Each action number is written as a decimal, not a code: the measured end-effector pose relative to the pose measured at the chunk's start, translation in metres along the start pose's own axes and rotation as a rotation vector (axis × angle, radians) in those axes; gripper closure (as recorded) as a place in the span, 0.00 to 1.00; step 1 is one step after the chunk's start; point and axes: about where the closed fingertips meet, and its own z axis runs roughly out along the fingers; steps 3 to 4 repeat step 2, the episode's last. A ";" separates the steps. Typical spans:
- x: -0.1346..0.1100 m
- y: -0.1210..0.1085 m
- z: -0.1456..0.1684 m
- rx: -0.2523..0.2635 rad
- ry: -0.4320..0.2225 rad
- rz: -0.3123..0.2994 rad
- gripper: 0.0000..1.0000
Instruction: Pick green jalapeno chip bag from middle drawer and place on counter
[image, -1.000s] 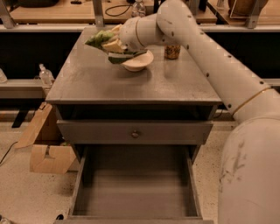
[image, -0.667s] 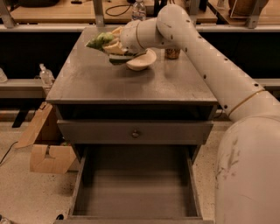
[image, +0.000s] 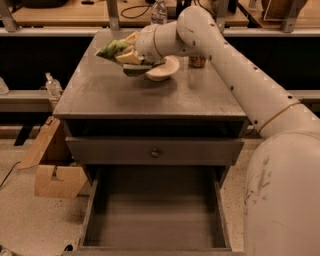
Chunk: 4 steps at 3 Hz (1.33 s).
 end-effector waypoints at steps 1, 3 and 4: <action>0.000 0.002 0.003 -0.005 -0.002 0.001 0.06; -0.001 0.003 0.005 -0.008 -0.003 0.001 0.00; -0.001 0.003 0.005 -0.008 -0.003 0.001 0.00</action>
Offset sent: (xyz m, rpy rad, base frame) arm -0.0004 0.0027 -0.0015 -0.0001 0.0022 0.0038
